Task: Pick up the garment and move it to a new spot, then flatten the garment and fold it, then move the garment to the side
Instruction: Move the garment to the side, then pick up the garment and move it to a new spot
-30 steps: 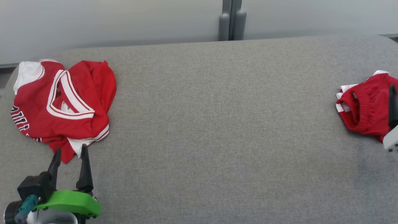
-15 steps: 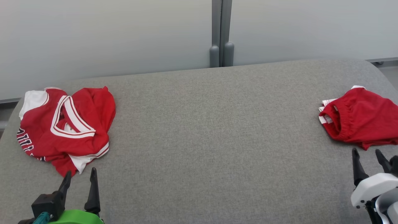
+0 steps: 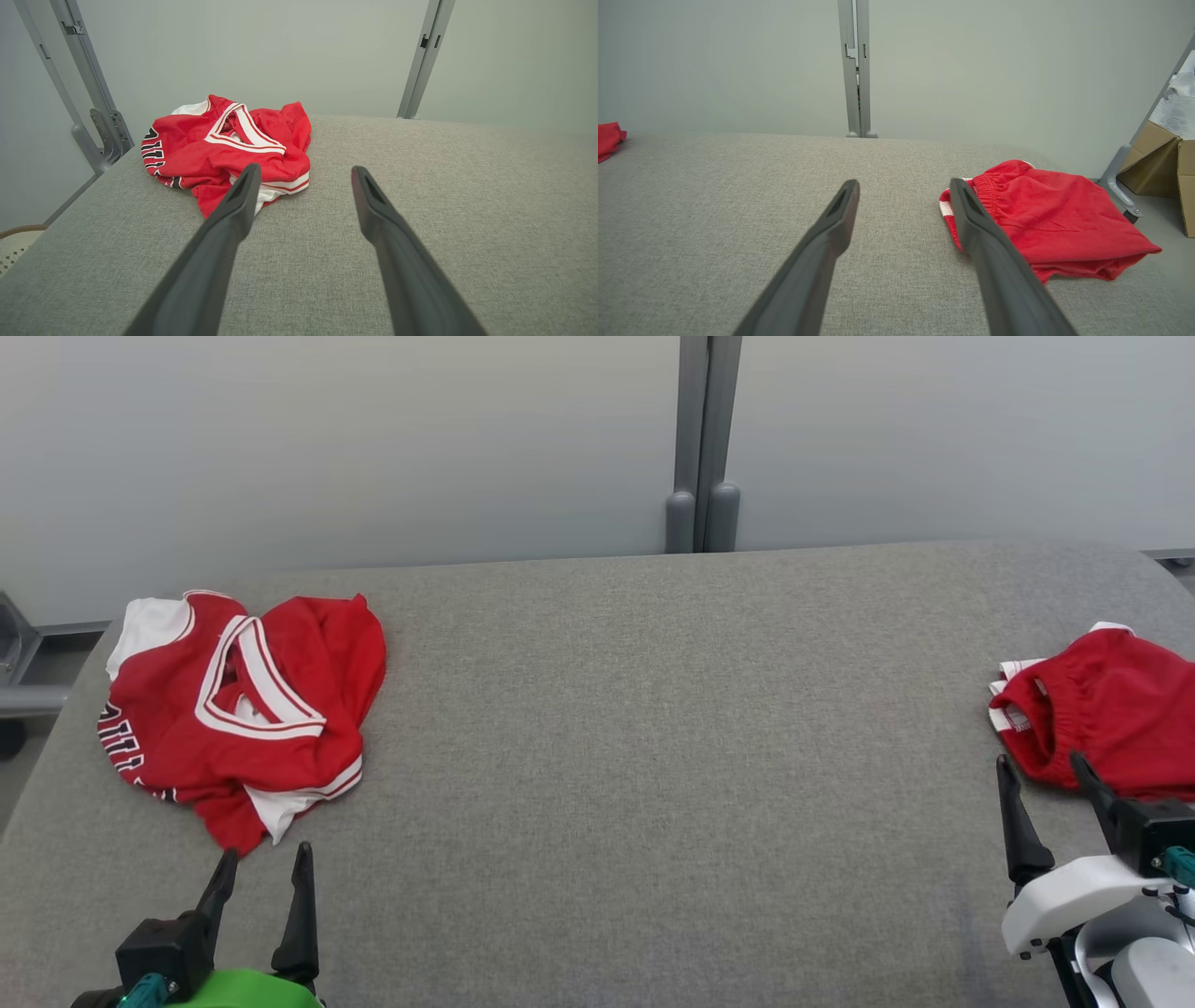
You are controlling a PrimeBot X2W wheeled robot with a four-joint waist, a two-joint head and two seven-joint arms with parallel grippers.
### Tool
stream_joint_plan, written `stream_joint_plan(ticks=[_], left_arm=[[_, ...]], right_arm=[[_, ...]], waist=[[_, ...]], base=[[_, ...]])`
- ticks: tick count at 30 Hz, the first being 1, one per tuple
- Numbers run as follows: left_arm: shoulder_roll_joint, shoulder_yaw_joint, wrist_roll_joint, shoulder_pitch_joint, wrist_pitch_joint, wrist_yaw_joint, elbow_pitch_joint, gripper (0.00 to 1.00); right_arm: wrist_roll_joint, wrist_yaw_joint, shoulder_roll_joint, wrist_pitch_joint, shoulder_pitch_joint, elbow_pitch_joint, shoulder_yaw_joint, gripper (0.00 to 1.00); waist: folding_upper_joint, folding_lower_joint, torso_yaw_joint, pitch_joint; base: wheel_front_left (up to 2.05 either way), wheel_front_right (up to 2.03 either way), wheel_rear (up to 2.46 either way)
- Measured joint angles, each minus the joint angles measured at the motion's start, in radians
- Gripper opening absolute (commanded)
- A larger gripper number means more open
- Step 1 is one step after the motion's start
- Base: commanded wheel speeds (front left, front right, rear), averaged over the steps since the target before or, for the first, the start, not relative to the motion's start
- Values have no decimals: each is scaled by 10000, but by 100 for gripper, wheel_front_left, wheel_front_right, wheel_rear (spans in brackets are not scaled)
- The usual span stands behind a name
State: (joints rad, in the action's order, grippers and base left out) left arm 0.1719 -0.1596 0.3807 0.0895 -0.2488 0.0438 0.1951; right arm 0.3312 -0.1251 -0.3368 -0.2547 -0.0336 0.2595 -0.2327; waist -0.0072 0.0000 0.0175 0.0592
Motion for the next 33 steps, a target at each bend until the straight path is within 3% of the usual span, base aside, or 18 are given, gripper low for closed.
stream_joint_plan(ticks=[18, 24, 33], left_arm=[[-92, 299, -201, -24, -2, -184, -138, 100], [-226, 1051, -201, 19, -2, 104, -474, 100], [-221, 2619, -190, 1316, -29, 458, -1137, 100]], right_arm=[[-905, 0, 566, 0, -837, -617, 619, 100], [-1062, 29, 784, 0, -812, -775, 44, 100], [-1496, 813, 1244, 0, -42, -719, -1269, 100]], waist=[[0, 0, 571, 56], [0, 0, 1176, 67], [0, 0, 2287, 114]], base=[[0, 0, 0], [0, 0, 0], [0, 0, 0]])
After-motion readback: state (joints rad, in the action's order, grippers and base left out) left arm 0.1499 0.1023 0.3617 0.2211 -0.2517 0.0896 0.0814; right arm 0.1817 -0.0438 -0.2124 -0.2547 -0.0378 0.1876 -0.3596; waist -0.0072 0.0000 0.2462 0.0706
